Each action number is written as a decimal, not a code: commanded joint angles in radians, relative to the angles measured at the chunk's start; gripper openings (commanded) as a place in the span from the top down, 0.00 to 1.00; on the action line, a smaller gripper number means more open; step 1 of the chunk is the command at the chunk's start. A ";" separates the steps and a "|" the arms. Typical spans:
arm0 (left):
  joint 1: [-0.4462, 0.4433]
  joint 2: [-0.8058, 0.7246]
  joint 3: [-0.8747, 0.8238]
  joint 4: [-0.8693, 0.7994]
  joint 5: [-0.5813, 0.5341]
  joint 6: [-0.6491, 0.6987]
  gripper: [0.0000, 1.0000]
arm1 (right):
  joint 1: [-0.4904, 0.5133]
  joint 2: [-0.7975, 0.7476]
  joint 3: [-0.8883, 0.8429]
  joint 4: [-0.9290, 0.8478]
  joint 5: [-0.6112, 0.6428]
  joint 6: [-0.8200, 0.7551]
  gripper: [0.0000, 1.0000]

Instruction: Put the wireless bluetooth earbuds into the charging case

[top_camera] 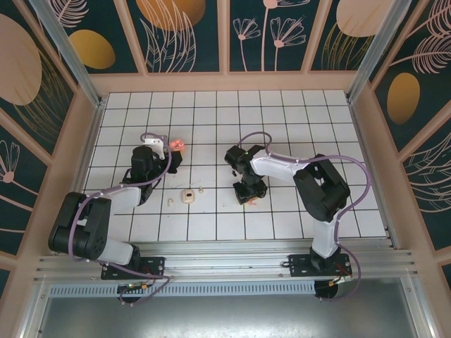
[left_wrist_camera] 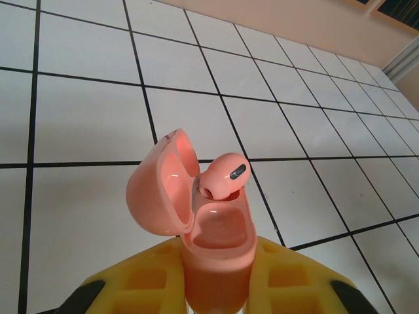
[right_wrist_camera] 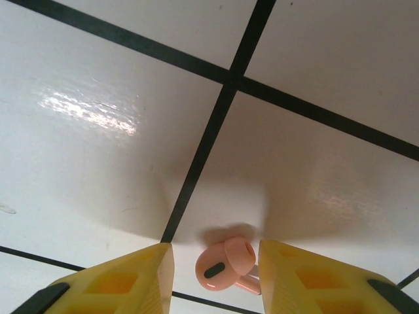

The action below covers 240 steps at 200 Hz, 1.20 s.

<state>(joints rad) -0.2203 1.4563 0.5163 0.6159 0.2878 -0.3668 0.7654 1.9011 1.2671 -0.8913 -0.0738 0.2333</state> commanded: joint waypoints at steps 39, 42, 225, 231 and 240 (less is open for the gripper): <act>0.007 -0.012 0.024 -0.005 0.022 0.025 0.91 | -0.002 0.026 -0.015 -0.047 0.023 -0.008 0.66; 0.007 -0.013 0.022 -0.005 0.022 0.025 0.91 | -0.003 0.025 -0.015 -0.047 0.023 -0.008 0.66; 0.008 -0.016 0.027 -0.016 0.033 0.037 0.92 | -0.032 -0.005 -0.021 0.007 0.009 -0.013 0.69; 0.007 -0.015 0.027 -0.016 0.033 0.036 0.92 | -0.033 -0.003 -0.022 0.008 0.008 -0.014 0.69; 0.008 -0.016 0.027 -0.016 0.032 0.037 0.92 | -0.032 -0.003 -0.022 0.008 0.008 -0.017 0.70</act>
<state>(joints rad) -0.2203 1.4563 0.5186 0.6025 0.3061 -0.3515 0.7403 1.9045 1.2423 -0.8799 -0.0788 0.2359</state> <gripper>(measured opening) 0.186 0.307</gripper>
